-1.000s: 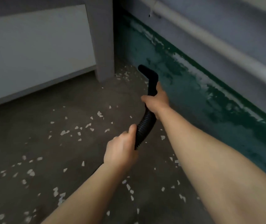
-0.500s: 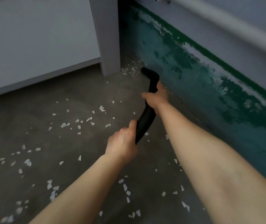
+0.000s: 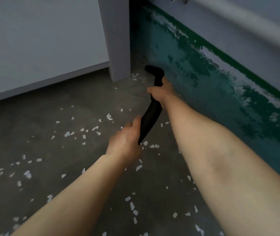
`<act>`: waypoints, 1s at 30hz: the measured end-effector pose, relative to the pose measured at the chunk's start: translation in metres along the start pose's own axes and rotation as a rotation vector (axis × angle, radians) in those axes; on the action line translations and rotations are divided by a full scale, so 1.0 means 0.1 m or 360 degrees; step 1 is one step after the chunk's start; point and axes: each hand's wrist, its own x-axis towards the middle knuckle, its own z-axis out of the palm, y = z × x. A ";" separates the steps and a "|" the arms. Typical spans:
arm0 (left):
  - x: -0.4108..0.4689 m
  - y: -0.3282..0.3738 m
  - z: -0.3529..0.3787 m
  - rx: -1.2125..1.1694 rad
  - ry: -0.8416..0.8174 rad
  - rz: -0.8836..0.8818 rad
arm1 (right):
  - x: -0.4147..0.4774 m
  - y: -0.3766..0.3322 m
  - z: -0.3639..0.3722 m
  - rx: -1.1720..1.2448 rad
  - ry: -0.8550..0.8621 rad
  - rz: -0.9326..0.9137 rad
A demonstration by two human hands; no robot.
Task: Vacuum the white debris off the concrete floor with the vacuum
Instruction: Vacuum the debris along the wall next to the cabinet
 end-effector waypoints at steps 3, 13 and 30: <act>-0.06 0.03 0.01 0.0016 -0.0058 0.0054 | -0.02 0.05 -0.07 -0.0064 -0.0018 -0.0003; -0.51 -0.06 0.11 0.0043 -0.0220 0.0164 | -0.43 0.30 -0.08 -0.0308 -0.0105 -0.0067; -0.26 -0.18 -0.05 -0.0023 -0.0141 0.0086 | -0.19 0.21 0.07 -0.0058 0.0101 0.0035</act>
